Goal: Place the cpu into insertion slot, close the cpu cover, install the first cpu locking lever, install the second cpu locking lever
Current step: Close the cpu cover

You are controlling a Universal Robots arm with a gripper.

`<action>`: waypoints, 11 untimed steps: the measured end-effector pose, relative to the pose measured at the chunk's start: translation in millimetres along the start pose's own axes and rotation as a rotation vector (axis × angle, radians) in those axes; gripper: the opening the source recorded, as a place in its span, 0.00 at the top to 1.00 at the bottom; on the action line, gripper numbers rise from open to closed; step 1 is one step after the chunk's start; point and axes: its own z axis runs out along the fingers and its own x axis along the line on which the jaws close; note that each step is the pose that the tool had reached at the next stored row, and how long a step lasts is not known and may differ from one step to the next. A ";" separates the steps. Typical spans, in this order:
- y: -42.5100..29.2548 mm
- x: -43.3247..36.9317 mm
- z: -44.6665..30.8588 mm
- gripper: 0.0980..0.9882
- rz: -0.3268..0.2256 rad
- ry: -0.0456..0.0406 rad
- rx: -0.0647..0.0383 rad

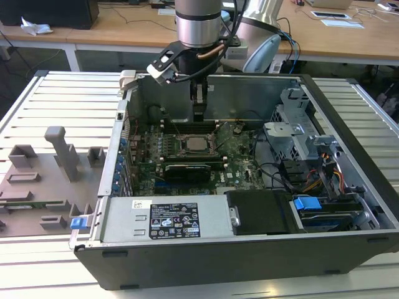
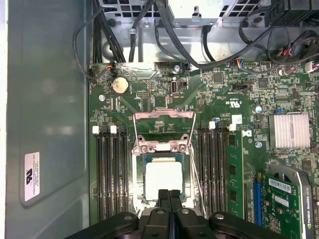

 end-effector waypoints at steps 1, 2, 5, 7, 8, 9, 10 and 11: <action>0.4 0.0 0.0 0.99 0.000 -0.0001 0.000; 1.3 0.1 0.0 0.99 0.000 -0.0001 0.000; 8.0 0.3 0.6 0.99 0.000 0.0000 0.000; 14.8 0.5 1.1 0.99 0.000 0.0000 0.002; 18.2 0.6 1.3 0.99 0.000 0.0000 0.002; 21.8 0.6 1.5 0.99 0.000 -0.0002 0.003; 25.4 0.7 1.7 0.99 0.000 -0.0002 0.004; 30.5 0.9 2.1 0.99 0.000 -0.0002 0.004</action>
